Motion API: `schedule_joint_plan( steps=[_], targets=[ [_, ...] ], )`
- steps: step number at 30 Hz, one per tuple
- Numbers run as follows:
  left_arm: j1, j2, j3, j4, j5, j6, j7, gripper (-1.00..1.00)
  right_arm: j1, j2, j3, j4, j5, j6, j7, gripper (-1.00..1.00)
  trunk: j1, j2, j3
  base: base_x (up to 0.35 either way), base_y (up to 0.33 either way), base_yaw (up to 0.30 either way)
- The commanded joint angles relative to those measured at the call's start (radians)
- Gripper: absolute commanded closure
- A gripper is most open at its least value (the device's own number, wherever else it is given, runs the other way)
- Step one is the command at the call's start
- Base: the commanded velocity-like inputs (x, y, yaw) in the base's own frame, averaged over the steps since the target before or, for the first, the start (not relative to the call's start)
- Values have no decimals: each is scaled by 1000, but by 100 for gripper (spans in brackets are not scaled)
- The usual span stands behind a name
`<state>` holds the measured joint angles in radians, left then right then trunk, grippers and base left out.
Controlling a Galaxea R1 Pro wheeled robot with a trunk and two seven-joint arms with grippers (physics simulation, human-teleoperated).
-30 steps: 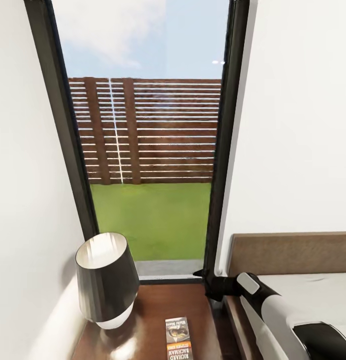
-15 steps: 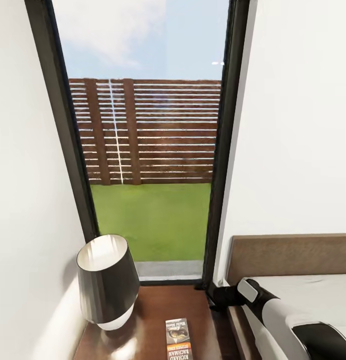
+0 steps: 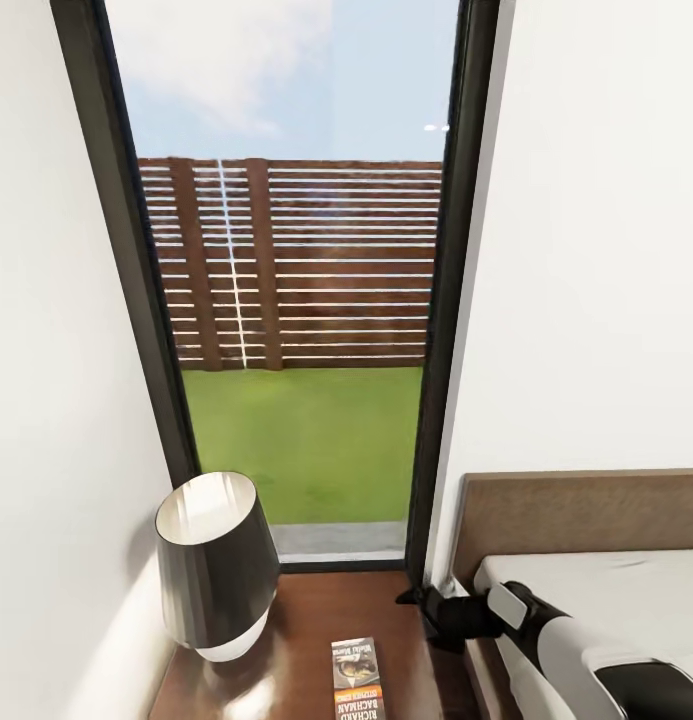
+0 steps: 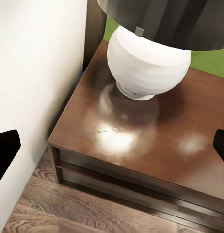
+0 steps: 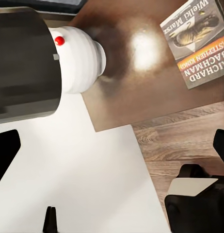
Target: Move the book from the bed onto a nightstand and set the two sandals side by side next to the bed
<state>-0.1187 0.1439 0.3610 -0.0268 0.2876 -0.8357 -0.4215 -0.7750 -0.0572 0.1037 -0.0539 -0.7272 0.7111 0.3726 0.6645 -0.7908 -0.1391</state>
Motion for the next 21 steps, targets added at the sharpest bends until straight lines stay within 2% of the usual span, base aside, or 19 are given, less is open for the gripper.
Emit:
schedule_joint_plan(
  steps=[1,7,12,16,21],
  targets=[
    [-1,0,2,3,8,0,-11,-100,2,-3,8,0,3,2,10,-100,0,-1,-2,0,0,0],
    [-1,0,1,7,5,0,-12,-100,22,-19,8,1,39,-14,59,-100,0,-1,-2,0,0,0],
    [2,3,1,9,4,1,-11,-100,41,-28,8,5,74,-89,122,-100,0,-1,-2,0,0,0],
    [23,4,1,8,4,1,-11,-100,47,-32,8,23,88,-129,149,-100,0,-1,-2,0,0,0],
    [30,5,1,8,4,0,-11,-100,49,-34,8,32,92,-139,155,-100,0,-1,-2,0,0,0]
  ],
)
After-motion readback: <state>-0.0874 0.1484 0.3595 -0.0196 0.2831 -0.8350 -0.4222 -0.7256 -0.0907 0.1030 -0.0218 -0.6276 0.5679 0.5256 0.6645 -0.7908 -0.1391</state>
